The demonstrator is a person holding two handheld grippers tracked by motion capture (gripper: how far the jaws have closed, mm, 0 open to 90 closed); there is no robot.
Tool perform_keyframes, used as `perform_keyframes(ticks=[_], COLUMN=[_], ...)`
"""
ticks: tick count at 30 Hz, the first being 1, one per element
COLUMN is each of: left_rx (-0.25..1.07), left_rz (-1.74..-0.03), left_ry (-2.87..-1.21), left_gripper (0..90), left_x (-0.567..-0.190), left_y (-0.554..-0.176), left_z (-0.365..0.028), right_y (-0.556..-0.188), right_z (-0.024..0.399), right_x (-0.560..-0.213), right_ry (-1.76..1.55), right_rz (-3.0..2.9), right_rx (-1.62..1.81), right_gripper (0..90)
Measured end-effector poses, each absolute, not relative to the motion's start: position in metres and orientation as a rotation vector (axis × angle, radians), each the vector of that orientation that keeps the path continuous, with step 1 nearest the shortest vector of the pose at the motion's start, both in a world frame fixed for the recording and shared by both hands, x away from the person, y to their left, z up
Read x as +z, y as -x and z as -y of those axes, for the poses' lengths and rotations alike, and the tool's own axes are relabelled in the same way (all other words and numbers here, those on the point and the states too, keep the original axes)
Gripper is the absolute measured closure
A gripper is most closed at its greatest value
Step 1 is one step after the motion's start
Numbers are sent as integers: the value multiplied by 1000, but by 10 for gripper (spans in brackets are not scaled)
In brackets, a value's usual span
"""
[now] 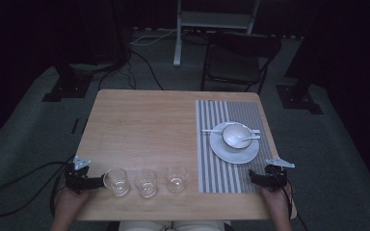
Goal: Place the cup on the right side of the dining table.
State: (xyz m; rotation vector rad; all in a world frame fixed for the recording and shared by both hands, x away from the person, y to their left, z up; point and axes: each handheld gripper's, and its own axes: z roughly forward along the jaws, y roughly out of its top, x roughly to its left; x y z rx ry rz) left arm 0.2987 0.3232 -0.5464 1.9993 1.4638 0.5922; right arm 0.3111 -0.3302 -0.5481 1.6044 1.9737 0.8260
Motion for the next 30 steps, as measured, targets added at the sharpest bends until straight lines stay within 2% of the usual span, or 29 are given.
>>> perform_keyframes(ticks=[16,30], left_rx=[592,592], left_rz=[-1464,-1463], left_ry=[-1999,-1999], left_gripper=[8,8], left_x=[-546,-546], left_y=[-299,-299], left_z=[-323,-323], right_y=[-303,-302], right_z=[336,324], right_x=[-538,-529], right_ry=[-1595,-1552], right_rz=[-2070,-2091], right_rx=[797,820], right_gripper=[113,110])
